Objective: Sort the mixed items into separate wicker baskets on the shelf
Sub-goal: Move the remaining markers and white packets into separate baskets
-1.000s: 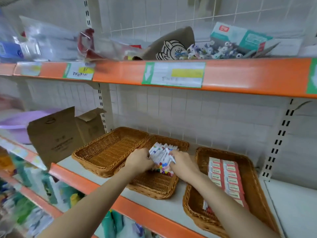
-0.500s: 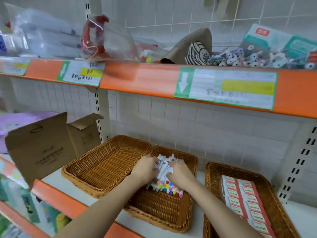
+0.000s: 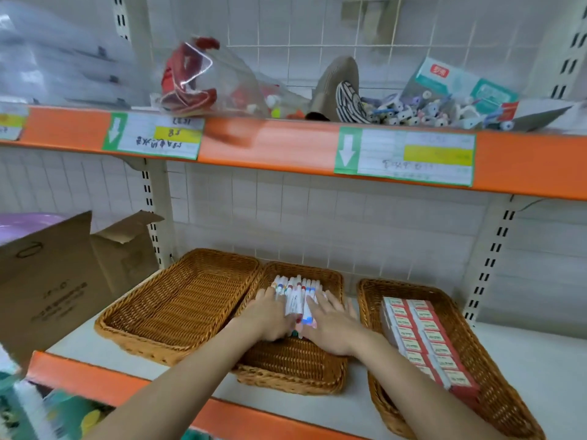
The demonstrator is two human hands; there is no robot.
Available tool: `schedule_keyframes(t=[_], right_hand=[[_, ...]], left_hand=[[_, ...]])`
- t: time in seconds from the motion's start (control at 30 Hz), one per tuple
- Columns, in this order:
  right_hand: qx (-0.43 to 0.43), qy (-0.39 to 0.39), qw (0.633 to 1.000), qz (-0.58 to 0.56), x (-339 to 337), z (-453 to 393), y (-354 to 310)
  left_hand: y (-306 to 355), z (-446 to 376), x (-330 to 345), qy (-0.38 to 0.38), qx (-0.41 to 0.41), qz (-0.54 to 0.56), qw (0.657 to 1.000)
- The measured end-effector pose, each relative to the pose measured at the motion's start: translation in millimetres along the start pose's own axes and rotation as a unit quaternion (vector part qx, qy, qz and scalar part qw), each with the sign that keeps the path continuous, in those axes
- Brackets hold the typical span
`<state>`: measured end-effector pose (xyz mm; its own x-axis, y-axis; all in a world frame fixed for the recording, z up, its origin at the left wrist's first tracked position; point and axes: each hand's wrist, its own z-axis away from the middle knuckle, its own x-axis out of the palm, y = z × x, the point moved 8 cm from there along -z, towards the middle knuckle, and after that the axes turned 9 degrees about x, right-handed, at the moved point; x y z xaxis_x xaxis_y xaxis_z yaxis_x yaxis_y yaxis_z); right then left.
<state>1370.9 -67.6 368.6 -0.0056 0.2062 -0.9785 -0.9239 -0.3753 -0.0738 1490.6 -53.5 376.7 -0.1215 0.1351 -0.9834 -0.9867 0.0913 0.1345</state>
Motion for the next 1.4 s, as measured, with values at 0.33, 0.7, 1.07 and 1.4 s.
schedule_keyframes(t=[0.33,0.7,1.07,1.4], right_hand=[[0.074,0.019,0.996,-0.04,6,82,40],[0.148,0.042,0.985,-0.077,14,178,134],[0.194,0.027,0.978,-0.067,39,308,278],[0.24,0.034,0.967,-0.084,50,381,385]], left_hand=[[60,27,21,-0.036,0.068,0.032,0.996],[192,54,25,-0.027,0.141,0.01,0.99],[383,95,58,-0.002,0.207,-0.009,0.978],[493,97,97,-0.053,0.235,-0.031,0.97]])
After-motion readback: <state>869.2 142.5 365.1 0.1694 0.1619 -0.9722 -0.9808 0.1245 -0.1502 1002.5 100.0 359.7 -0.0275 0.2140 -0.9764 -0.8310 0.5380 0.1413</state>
